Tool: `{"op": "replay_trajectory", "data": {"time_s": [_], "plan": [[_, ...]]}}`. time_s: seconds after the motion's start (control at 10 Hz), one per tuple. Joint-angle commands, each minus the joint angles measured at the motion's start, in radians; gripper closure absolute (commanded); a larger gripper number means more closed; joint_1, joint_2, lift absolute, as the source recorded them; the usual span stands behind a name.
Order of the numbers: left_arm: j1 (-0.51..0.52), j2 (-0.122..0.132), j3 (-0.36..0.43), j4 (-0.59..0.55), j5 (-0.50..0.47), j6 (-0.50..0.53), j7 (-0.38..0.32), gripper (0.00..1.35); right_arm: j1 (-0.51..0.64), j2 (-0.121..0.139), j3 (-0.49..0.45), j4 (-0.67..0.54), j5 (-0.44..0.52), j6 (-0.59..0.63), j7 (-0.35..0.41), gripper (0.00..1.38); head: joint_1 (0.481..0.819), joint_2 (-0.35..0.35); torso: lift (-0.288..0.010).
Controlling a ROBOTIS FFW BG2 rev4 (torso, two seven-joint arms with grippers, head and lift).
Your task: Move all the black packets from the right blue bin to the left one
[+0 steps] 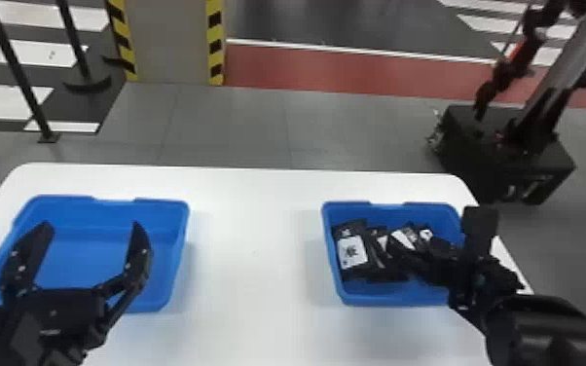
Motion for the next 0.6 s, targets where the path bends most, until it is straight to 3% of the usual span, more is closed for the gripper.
{"op": "replay_trajectory", "data": {"time_s": [0.0, 0.2, 0.3, 0.5], "plan": [[0.001, 0.0, 0.002, 0.0, 0.001, 0.0, 0.0, 0.05, -0.021, -0.001, 0.0, 0.037, -0.011, 0.052, 0.008, 0.22, 0.695, -0.135, -0.11], [0.003, -0.002, 0.004, 0.0, 0.001, 0.0, 0.0, 0.05, -0.023, 0.01, 0.003, 0.024, -0.028, 0.082, 0.022, 1.05, 0.695, -0.127, -0.11], [0.003, -0.002, 0.004, 0.0, 0.001, 0.0, 0.0, 0.05, 0.018, 0.029, -0.009, -0.059, -0.045, 0.077, 0.011, 1.18, 0.695, -0.125, -0.11], [0.008, -0.005, 0.007, 0.0, 0.001, 0.0, 0.0, 0.05, 0.07, 0.049, -0.02, -0.167, -0.043, 0.03, 0.004, 1.18, 0.695, -0.104, -0.11]]}}
